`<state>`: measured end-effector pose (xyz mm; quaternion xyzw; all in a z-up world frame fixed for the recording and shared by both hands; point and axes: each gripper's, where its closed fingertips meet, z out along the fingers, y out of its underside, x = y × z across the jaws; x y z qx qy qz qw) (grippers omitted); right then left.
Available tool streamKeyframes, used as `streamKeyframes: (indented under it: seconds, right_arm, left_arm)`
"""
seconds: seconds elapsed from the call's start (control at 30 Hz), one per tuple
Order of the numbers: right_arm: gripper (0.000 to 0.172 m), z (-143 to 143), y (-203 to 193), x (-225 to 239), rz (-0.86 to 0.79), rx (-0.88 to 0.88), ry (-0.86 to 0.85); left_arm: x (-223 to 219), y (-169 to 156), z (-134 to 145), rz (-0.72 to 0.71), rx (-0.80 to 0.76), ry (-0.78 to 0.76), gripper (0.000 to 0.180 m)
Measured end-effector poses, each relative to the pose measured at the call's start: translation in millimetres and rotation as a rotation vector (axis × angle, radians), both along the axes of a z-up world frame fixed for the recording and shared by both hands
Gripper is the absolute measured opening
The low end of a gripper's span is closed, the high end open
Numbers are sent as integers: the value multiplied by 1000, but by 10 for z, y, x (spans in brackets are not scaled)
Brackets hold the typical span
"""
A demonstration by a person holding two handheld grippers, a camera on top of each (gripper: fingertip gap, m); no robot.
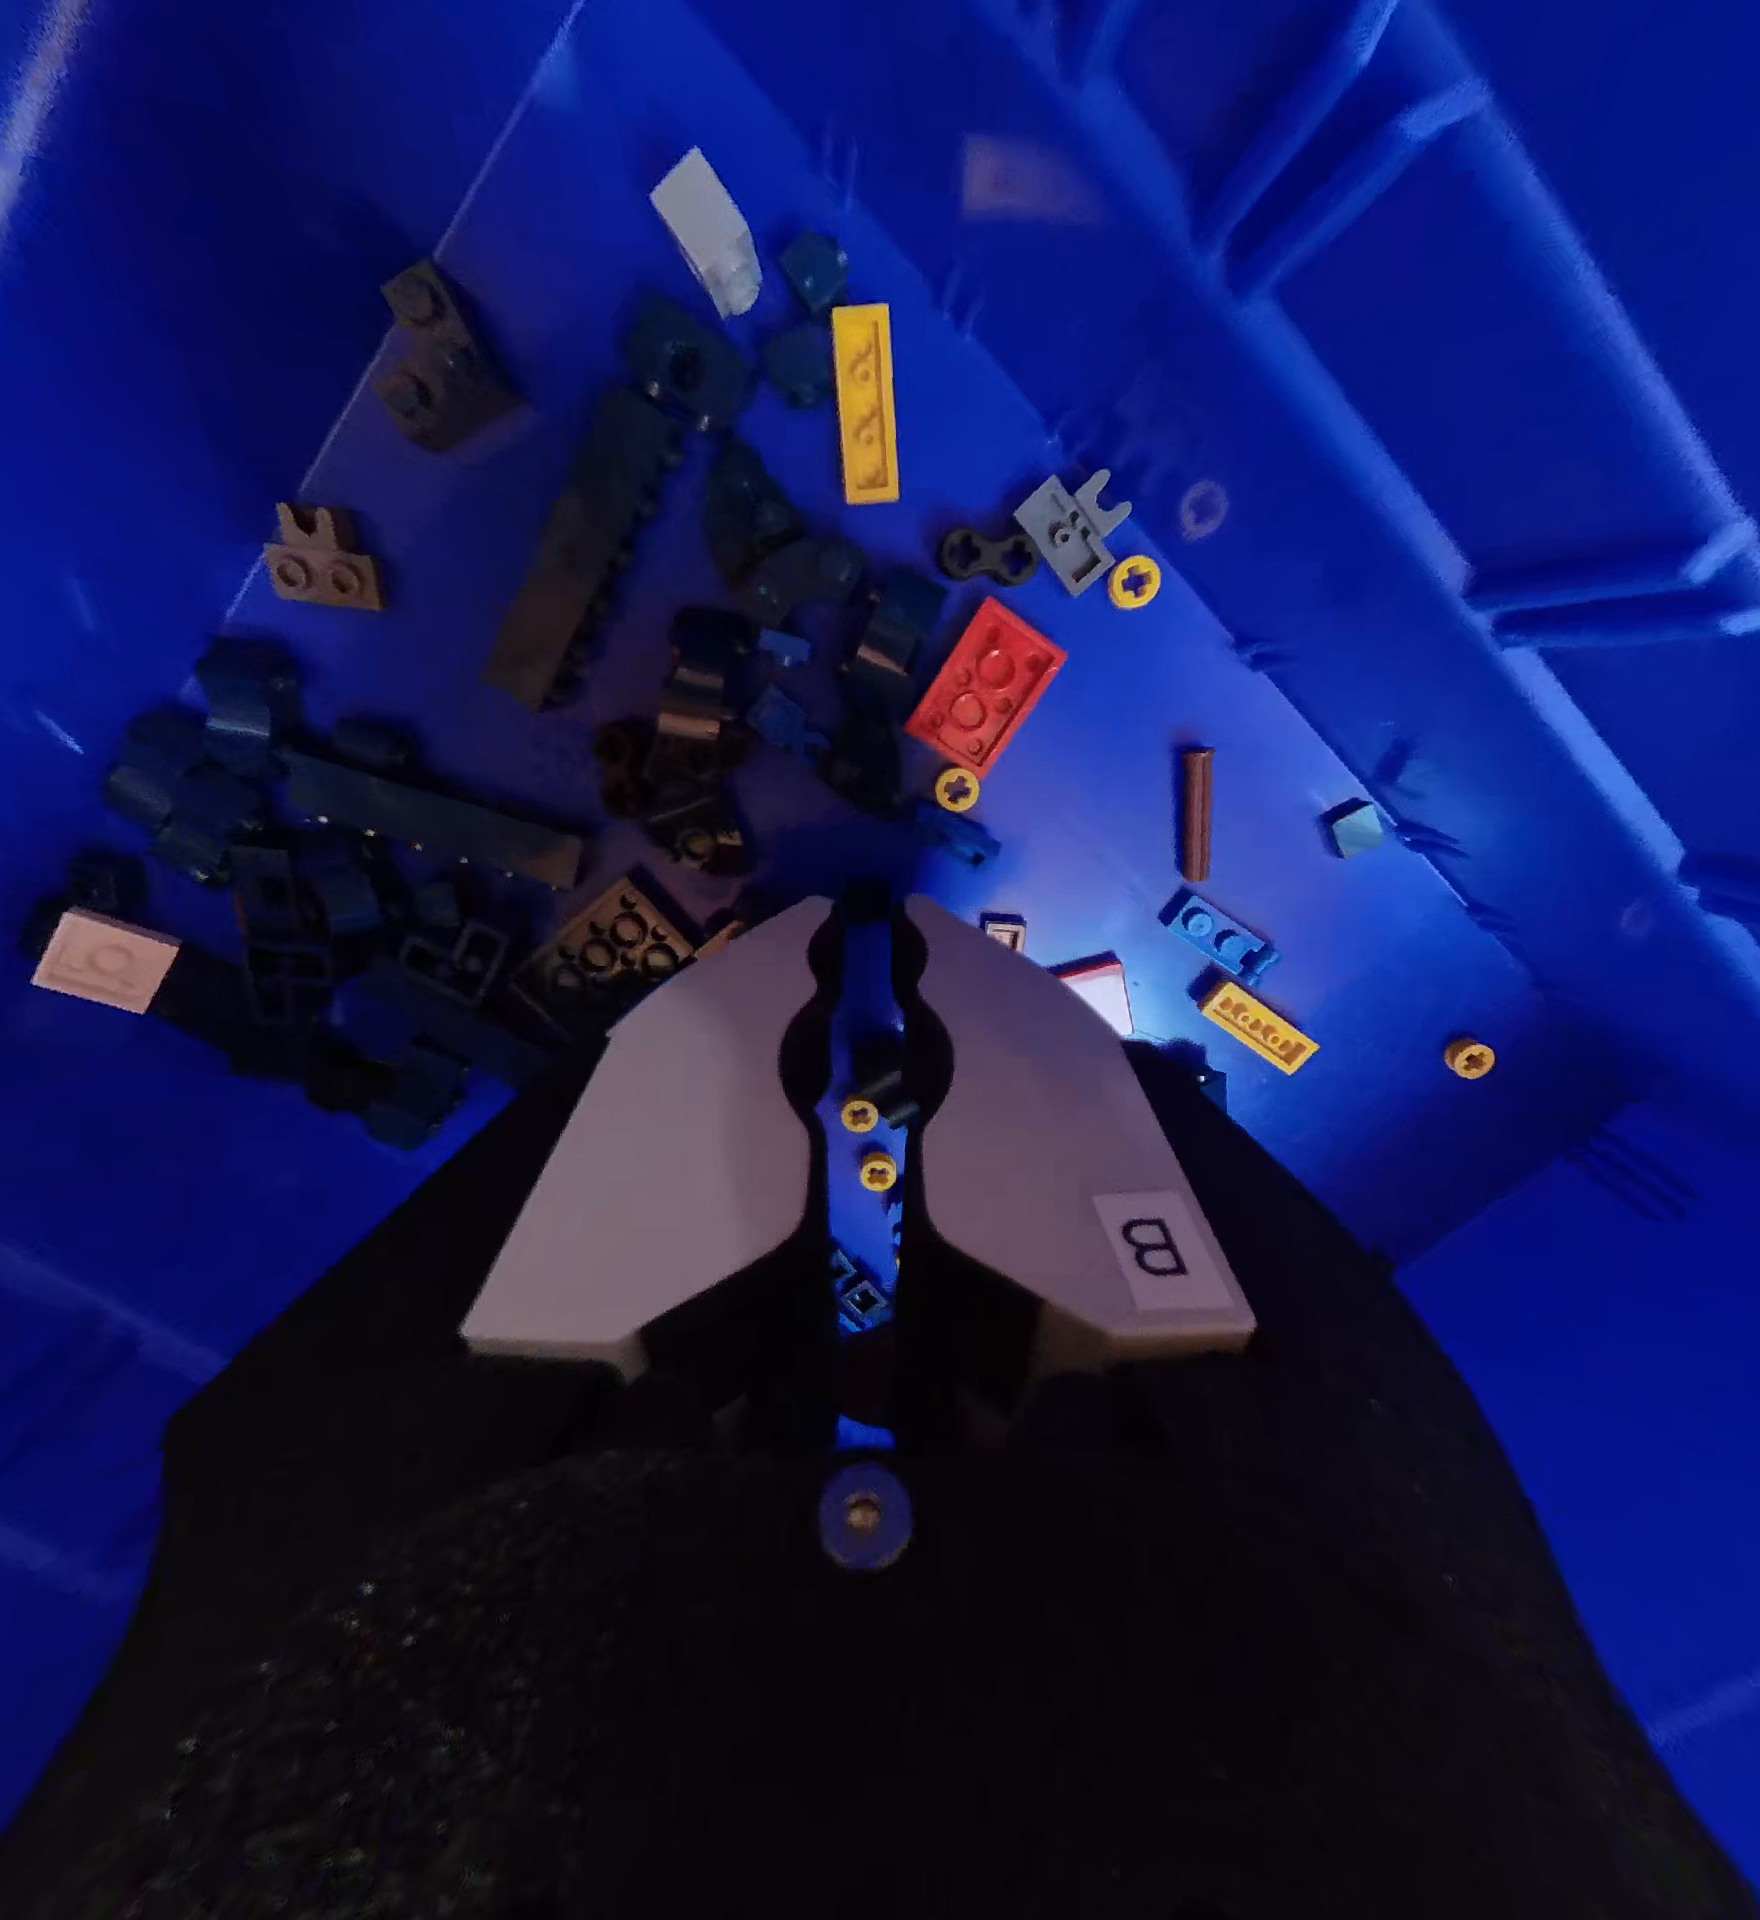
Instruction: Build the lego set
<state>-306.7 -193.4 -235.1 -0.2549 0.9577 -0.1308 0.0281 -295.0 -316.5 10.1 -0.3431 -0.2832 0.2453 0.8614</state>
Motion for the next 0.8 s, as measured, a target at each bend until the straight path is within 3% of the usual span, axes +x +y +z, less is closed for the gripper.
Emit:
streamKeyframes:
  seconds: [0.07, 0.13, 0.27, 0.37, 0.57, 0.8]
  right_arm:
    - [8, 226, -115, 97, -42, -155, -90]
    - [8, 657, -262, 252, -115, -425, -263]
    - [8, 1757, -183, 529, -238, -971, -834]
    - [7, 2196, 104, 512, -302, -1195, -1166]
    - [8, 2583, 562, 733, -335, -1378, -1365]
    - [7, 2687, 1307, 1466, -425, -1524, -1488]
  left_arm:
    - [-6, 17, 15, -1, -1, 2, 40]
    - [-5, 36, 34, 3, -4, 4, 40]
    - [2, 98, 36, -4, -2, 3, 40]
    - [32, 181, 42, -25, -10, 11, 40]
    - [281, 506, 150, -123, -112, 123, 40]
    - [1213, 1833, 260, -568, -410, 456, 40]
